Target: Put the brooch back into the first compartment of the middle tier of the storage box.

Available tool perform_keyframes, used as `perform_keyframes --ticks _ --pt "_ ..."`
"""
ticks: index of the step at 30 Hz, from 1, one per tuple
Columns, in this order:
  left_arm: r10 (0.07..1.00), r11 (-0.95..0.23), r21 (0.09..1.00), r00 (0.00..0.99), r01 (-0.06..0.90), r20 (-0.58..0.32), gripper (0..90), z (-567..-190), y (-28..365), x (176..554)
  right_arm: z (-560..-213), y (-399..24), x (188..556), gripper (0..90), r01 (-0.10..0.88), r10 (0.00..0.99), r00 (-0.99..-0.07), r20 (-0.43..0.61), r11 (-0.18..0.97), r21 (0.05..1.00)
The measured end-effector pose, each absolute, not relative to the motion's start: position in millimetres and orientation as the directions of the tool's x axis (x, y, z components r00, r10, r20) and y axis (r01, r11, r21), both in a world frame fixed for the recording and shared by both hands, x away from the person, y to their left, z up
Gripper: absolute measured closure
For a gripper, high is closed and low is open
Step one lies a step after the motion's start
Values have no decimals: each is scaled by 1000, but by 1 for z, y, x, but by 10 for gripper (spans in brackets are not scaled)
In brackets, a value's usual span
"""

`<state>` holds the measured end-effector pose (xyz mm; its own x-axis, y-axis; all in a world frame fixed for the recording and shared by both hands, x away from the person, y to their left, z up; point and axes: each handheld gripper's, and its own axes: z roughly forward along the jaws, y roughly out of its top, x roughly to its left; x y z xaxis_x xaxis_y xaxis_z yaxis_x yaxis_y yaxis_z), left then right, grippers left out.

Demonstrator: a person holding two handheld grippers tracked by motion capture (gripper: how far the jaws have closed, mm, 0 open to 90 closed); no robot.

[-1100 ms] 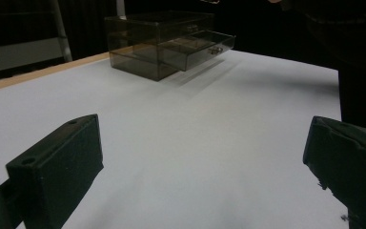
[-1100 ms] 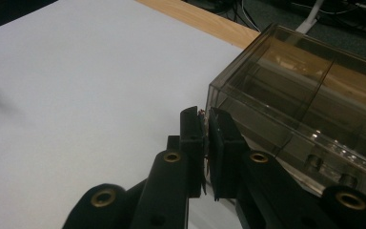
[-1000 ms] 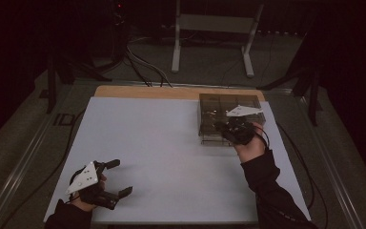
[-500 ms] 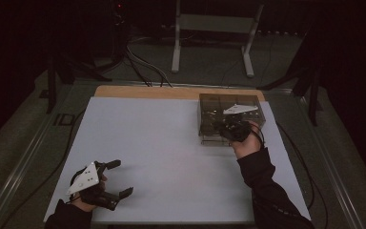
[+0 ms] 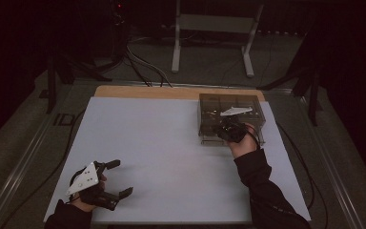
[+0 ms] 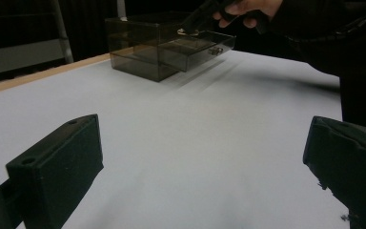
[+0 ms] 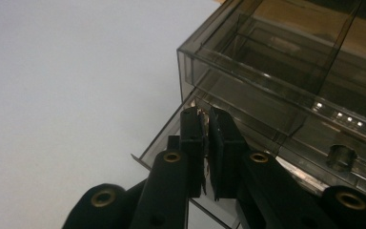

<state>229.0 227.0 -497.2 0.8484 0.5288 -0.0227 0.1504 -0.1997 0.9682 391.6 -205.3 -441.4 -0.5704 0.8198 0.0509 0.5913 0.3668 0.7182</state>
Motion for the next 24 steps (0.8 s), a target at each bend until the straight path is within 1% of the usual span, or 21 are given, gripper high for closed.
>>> perform_keyframes --ticks 24 --pt "528 -206 967 849 149 -18 3 -497 226 229 -457 -202 401 849 623 820 -570 52 391 677"
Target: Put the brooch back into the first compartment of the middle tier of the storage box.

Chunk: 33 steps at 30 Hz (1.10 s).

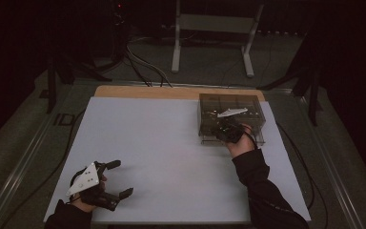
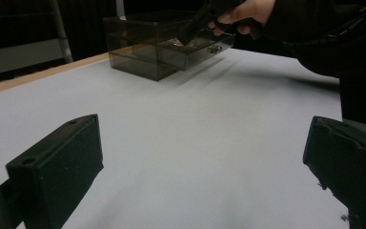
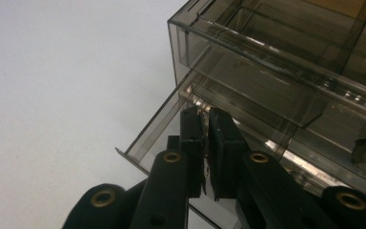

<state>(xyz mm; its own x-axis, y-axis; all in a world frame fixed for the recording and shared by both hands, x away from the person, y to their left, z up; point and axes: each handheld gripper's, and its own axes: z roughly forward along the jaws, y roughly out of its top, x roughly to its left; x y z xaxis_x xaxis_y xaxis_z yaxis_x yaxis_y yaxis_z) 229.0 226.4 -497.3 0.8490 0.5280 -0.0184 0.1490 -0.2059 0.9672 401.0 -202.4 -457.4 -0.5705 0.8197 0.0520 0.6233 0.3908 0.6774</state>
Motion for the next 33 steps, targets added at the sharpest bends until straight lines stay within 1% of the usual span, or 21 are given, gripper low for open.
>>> perform_keyframes --ticks 11,24,26,28,33 --pt "527 -207 967 849 150 -19 3 -498 226 229 -461 -202 403 847 637 817 -574 61 398 660" --pt "528 -203 967 849 152 -23 3 -498 226 229 -454 -203 402 839 625 827 -560 43 388 677" --pt "528 -204 967 849 151 -21 3 -498 226 229 -453 -204 402 812 631 832 -552 60 370 682" --pt "526 -204 968 850 149 -20 3 -498 226 229 -452 -205 401 734 633 835 -547 62 364 683" --pt "526 -203 968 850 148 -19 3 -497 227 229 -450 -206 399 642 638 830 -552 82 357 682"
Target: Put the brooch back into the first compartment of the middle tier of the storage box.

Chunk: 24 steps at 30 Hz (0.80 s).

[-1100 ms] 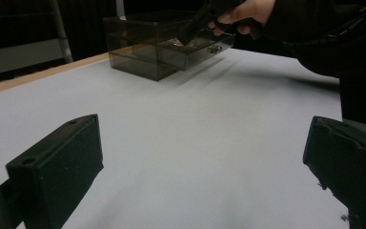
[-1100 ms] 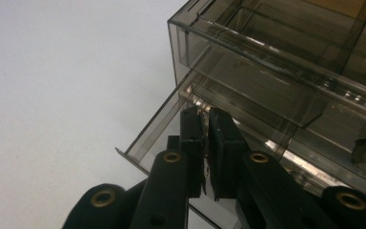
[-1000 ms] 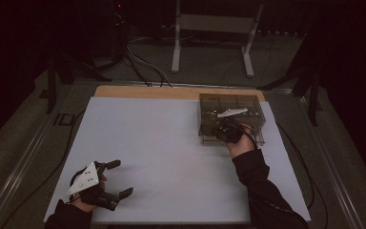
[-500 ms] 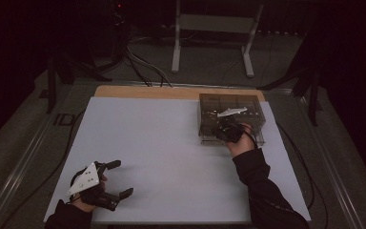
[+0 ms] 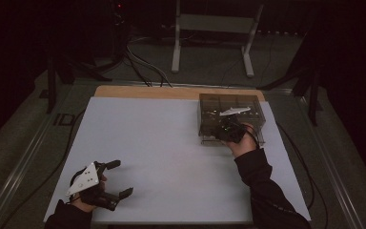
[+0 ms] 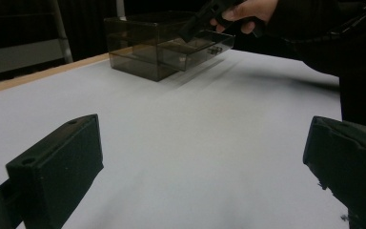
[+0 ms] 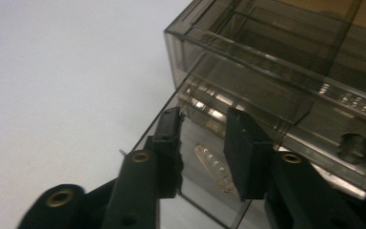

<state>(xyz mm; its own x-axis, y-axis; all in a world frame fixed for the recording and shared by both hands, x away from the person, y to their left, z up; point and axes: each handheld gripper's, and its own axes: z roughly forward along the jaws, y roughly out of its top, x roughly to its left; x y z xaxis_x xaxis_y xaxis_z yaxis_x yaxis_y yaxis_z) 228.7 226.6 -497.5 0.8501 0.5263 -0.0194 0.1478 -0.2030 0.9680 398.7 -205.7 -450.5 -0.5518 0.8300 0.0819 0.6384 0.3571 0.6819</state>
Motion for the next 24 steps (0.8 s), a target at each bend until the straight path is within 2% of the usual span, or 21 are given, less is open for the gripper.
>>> perform_keyframes --ticks 11,18,20,22,24 --pt "526 -201 968 850 149 -22 3 -497 226 229 -443 -203 390 371 627 813 -573 106 351 696" --pt "523 -201 968 852 150 -24 3 -497 226 229 -435 -200 383 305 615 802 -586 114 349 707" --pt "524 -198 968 851 153 -27 3 -497 226 229 -432 -199 381 280 610 800 -589 112 349 711" --pt "523 -201 968 852 152 -25 3 -498 226 229 -429 -198 379 218 604 790 -602 116 356 713" --pt "523 -201 968 852 152 -25 3 -498 226 229 -427 -196 377 207 596 787 -607 110 359 718"
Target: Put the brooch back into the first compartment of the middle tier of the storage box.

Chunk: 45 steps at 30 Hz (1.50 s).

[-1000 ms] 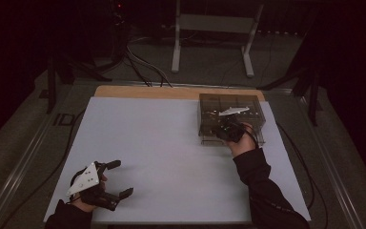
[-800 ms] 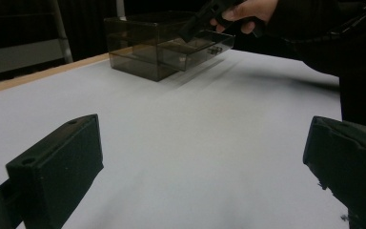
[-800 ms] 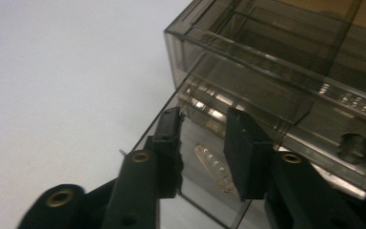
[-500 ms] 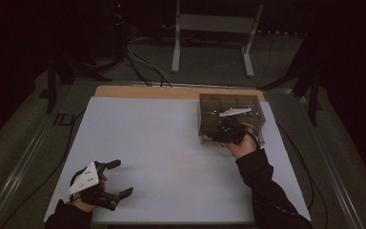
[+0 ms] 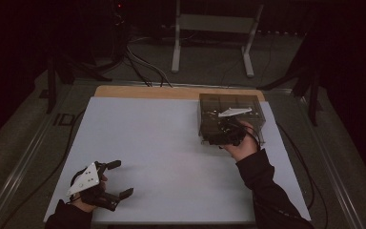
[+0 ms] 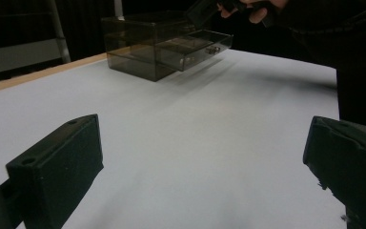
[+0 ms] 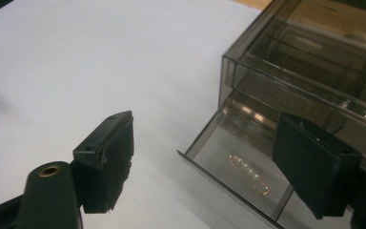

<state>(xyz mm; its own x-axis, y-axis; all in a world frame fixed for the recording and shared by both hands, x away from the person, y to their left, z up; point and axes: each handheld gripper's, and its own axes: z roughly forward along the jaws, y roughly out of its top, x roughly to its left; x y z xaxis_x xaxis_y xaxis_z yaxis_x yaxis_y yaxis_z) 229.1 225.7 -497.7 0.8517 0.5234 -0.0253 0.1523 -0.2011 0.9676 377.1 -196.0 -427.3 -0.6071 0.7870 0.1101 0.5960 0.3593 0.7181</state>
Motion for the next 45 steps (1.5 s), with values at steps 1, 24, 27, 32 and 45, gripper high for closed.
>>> perform_keyframes --ticks 1,24,27,32,45 --pt "524 -199 968 851 154 -27 3 -498 226 229 -426 -196 376 192 598 789 -604 112 356 719" --pt "522 -197 968 852 153 -29 3 -498 226 230 -417 -210 363 0 542 787 -611 89 334 771" --pt "520 -205 967 854 148 -21 3 -498 226 229 -415 -214 361 0 532 781 -617 100 319 785" --pt "530 -206 966 847 155 -23 3 -499 228 229 -417 -220 353 0 511 781 -619 90 313 801" --pt "527 -200 968 849 152 -24 3 -498 227 229 -434 -247 331 0 477 778 -622 88 288 830"
